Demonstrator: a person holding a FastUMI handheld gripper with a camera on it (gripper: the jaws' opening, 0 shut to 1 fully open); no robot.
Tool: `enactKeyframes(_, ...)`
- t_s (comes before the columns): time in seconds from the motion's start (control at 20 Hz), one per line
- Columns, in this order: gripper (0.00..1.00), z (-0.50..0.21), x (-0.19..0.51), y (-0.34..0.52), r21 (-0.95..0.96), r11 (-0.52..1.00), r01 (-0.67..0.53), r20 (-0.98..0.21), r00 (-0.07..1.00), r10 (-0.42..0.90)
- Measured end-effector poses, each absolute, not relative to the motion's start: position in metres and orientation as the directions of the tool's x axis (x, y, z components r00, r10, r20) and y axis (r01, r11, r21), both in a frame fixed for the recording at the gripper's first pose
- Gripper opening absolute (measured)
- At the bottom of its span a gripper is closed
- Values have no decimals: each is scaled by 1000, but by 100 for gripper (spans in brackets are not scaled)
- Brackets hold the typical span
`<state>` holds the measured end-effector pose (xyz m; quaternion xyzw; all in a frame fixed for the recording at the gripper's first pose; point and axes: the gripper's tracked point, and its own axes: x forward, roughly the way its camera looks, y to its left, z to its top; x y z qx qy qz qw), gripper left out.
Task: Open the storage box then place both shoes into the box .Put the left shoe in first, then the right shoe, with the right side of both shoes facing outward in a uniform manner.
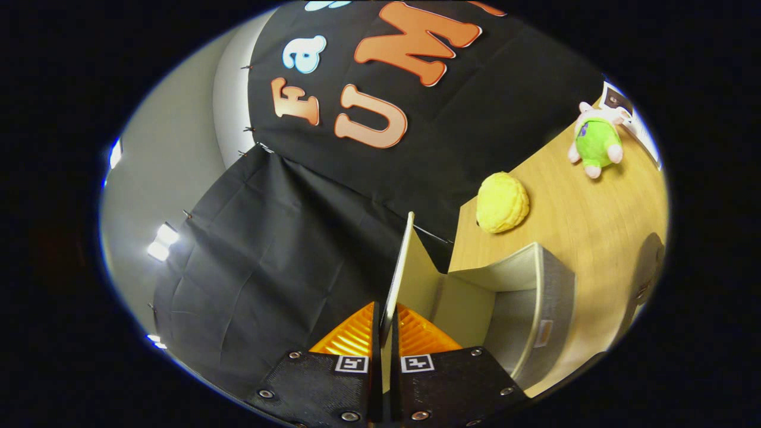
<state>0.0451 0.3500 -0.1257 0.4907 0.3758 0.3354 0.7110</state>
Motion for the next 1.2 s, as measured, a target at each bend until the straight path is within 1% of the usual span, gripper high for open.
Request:
enactKeyframes(0.3, 6, -100, 46, 413, 956, 273, -108, -195, 460, 866)
enactKeyframes(0.55, 5, -98, 40, 464, 962, 259, -87, -199, 427, 882)
enactKeyframes(0.7, 6, -105, 43, 485, 974, 226, -6, -201, 433, 879)
enactKeyframes(0.8, 8, -106, 38, 501, 977, 214, 12, -199, 421, 885)
enactKeyframes(0.85, 12, -109, 36, 507, 975, 222, 11, -206, 421, 883)
enactKeyframes(0.9, 24, -110, 36, 507, 974, 226, 5, -207, 421, 883)
enactKeyframes(0.95, 30, -110, 33, 508, 973, 229, 2, -210, 415, 885)
enactKeyframes(1.0, 42, -111, 33, 508, 972, 233, 0, -213, 405, 889)
enactKeyframes(1.05, 47, -113, 32, 509, 971, 240, -10, -217, 398, 891)
enactKeyframes(1.1, 55, -115, 32, 507, 967, 252, -28, -221, 394, 892)
enactKeyframes(1.2, 62, -114, 33, 498, 957, 281, -74, -229, 405, 885)
